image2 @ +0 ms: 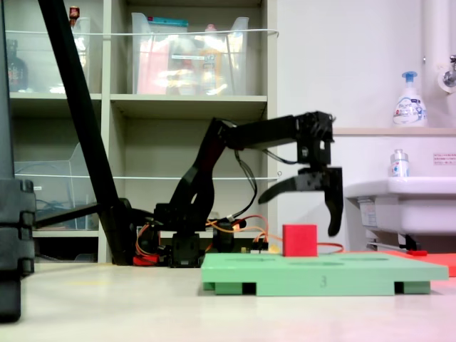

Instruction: Put the square block into the corresponding hole

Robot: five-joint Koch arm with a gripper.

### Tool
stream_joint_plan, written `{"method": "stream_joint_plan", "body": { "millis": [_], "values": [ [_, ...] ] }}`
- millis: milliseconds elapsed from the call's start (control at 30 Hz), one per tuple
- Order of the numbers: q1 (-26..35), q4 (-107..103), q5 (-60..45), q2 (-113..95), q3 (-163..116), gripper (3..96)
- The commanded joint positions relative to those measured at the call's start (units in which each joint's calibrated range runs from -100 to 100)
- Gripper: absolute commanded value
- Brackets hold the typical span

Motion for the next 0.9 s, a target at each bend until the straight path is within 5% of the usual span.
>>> {"method": "stream_joint_plan", "body": {
  "millis": [33,300,400,467,600,900],
  "values": [
    [-0.4,-0.1,-5.8,-22.8,3.7,95.5],
    [-10.3,-0.1,-32.6,-63.1,3.5,82.5],
    [-21.0,-0.1,-47.9,-75.8,3.1,58.8],
    [-27.4,7.2,-55.1,-78.0,1.3,52.1],
    [-34.4,23.6,-59.8,-79.8,-11.9,52.1],
    [-32.9,94.9,-65.9,-103.1,-88.1,51.4]
  ]
}}
